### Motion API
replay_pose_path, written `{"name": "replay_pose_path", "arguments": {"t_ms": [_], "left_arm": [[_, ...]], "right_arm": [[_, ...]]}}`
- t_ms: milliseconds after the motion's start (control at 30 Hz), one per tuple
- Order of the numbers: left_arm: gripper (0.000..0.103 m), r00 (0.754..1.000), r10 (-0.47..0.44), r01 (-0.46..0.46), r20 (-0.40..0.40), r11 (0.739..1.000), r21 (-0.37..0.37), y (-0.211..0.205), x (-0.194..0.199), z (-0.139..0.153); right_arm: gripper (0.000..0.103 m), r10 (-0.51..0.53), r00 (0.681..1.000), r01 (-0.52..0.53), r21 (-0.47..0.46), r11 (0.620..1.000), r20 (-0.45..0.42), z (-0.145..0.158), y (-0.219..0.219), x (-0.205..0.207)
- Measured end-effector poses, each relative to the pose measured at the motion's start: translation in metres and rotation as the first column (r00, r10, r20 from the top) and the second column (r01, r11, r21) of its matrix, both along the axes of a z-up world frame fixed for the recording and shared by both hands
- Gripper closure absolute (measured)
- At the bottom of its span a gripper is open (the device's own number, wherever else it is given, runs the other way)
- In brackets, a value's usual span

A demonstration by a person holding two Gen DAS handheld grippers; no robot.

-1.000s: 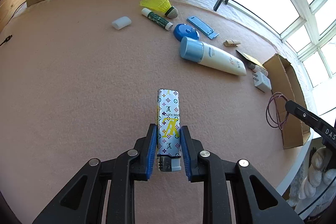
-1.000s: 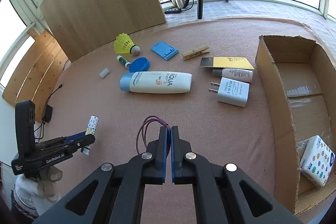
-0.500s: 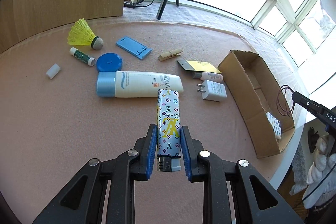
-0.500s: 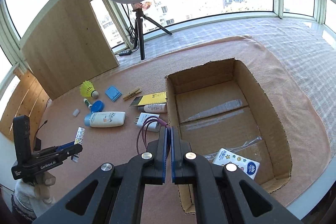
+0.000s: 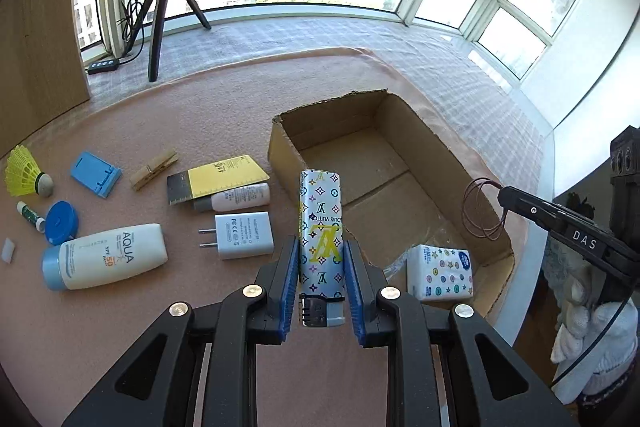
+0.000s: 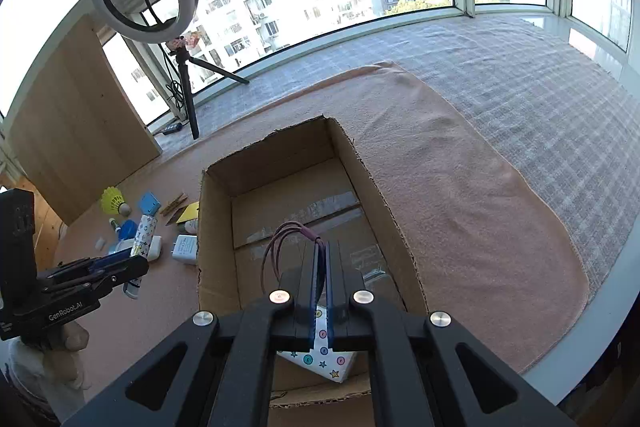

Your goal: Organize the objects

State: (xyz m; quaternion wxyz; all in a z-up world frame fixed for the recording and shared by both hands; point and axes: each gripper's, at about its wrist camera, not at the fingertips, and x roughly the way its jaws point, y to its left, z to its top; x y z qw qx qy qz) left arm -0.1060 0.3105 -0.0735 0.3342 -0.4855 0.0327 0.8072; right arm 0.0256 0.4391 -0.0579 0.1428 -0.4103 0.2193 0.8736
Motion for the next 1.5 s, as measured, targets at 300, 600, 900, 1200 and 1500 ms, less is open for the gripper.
{"name": "replay_pose_path", "arguments": {"t_ms": [300, 600, 900, 1200, 1500], "left_arm": [[0.079, 0.998, -0.060, 0.060, 0.000, 0.998, -0.010, 0.054, -0.001, -0.007], [0.059, 0.999, -0.042, 0.041, -0.020, 0.999, -0.023, 0.055, -0.007, -0.005], [0.059, 1.000, 0.019, -0.020, -0.022, 0.999, -0.050, 0.020, -0.021, -0.007], [0.059, 0.993, 0.114, -0.112, 0.018, 0.991, -0.068, -0.041, -0.053, -0.018], [0.064, 0.964, 0.242, -0.230, 0.110, 0.967, -0.108, -0.121, -0.106, -0.048]], "right_arm": [[0.100, -0.009, 1.000, 0.010, -0.019, 1.000, 0.015, -0.010, 0.016, 0.001], [0.065, -0.026, 1.000, 0.026, -0.024, 0.999, -0.003, -0.007, 0.019, 0.001], [0.064, -0.023, 1.000, 0.023, -0.077, 0.997, -0.003, -0.012, 0.015, -0.002], [0.064, -0.014, 1.000, 0.013, -0.119, 0.993, -0.007, -0.014, 0.002, -0.006], [0.064, -0.015, 1.000, 0.016, -0.144, 0.989, 0.008, -0.019, -0.012, -0.001]]}}
